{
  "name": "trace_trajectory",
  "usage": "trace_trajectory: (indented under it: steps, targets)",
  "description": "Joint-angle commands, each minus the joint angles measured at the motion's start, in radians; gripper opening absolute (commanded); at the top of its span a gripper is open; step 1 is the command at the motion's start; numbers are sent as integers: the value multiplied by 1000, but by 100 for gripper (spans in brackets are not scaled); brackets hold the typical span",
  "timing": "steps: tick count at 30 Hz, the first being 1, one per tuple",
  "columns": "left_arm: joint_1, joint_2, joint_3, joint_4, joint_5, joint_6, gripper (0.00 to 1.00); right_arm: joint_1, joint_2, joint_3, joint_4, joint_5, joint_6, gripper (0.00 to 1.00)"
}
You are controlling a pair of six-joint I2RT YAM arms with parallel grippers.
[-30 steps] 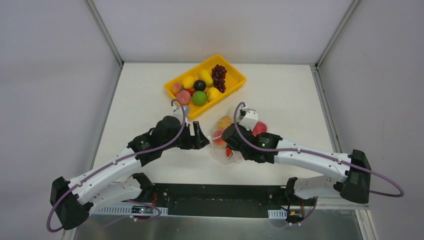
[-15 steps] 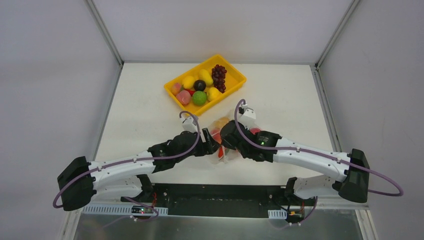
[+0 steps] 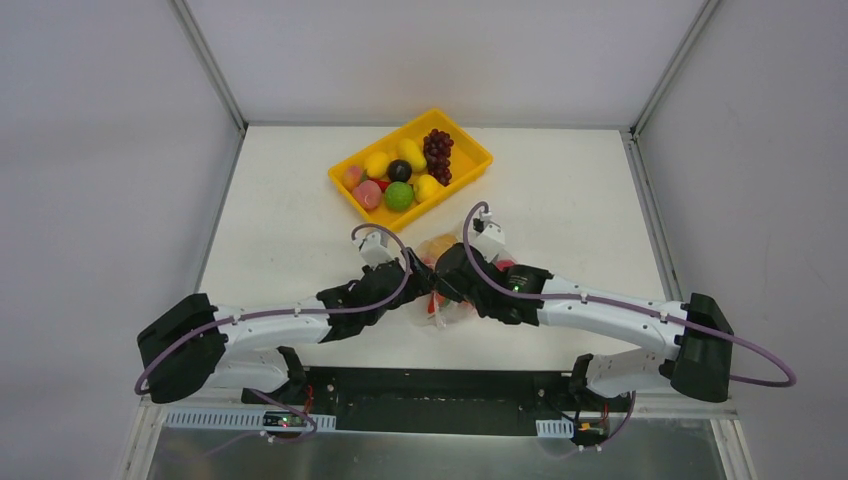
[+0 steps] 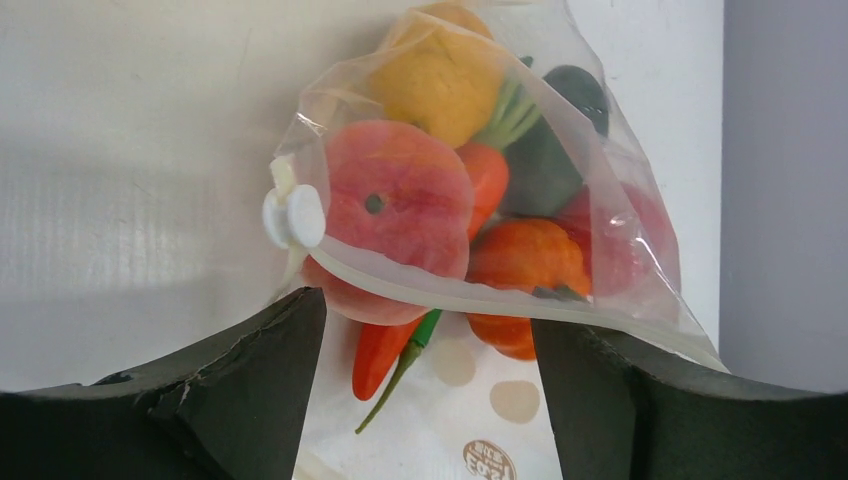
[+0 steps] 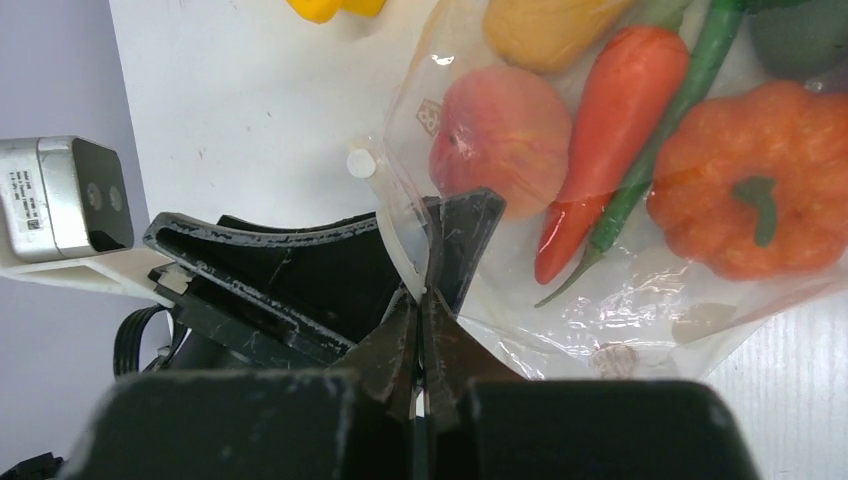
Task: Open the zip-top bag and remove the fake food
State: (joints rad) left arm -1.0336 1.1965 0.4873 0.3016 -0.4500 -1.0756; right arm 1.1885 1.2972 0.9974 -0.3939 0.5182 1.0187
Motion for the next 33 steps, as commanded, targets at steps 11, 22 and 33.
trace_trajectory:
  steps: [11,22,33]
  targets:
    - [6,185,22,248,-152,32,82,15,23,-82,171,-105,104,0]
    - [32,286,28,435,-102,70,78,37,38,-103,195,-119,127,0]
    - [42,319,-33,684,-93,177,76,52,7,-111,218,-123,148,0]
